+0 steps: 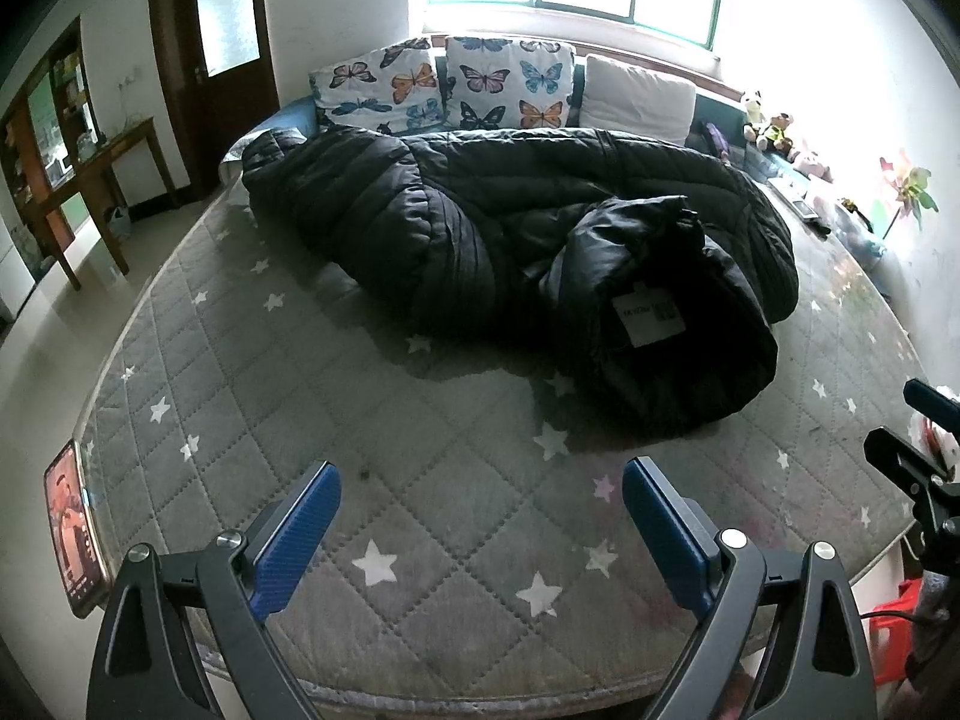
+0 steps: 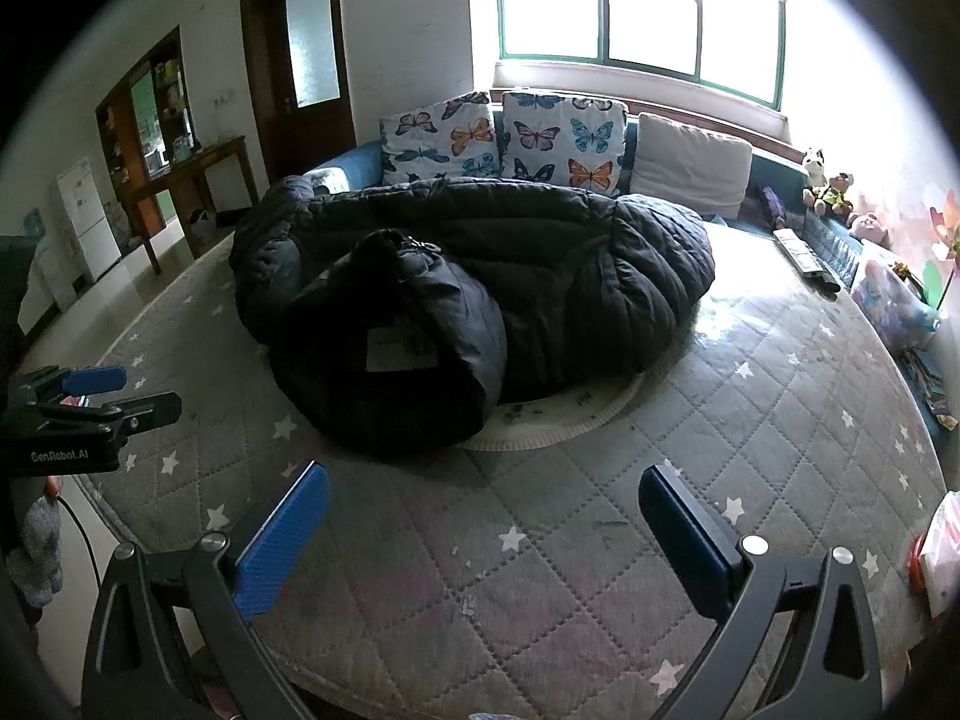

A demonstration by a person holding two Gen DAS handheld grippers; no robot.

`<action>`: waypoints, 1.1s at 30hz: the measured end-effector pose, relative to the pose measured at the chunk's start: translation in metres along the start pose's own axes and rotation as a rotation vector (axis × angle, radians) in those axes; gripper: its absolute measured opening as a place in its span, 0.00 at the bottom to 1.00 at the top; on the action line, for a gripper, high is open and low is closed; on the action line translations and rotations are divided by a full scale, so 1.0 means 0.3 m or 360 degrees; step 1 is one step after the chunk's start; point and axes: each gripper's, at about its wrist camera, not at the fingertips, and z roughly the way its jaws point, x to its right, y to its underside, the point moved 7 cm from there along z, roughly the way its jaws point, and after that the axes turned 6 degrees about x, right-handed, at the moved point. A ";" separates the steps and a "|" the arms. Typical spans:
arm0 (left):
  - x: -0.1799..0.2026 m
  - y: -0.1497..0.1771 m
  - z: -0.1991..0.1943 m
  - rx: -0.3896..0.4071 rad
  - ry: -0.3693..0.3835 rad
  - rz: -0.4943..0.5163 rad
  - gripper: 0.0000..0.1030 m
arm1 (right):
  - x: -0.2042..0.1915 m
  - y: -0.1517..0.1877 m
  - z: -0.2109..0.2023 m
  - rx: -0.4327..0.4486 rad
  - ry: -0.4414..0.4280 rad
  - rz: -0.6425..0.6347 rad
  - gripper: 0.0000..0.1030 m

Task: Fold large clothes

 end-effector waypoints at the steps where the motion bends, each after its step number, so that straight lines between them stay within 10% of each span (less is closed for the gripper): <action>1: 0.000 -0.002 0.002 0.0000 0.0001 0.0003 0.98 | -0.001 -0.001 0.001 0.0002 0.0001 -0.0001 1.00; 24: 0.046 -0.112 0.148 -0.0010 0.0029 0.0162 0.98 | -0.027 -0.038 0.142 -0.0083 -0.0022 -0.0070 1.00; 33: 0.149 -0.206 0.331 -0.0048 0.0055 0.0357 0.63 | -0.023 -0.042 0.319 -0.0201 -0.0002 -0.0095 0.75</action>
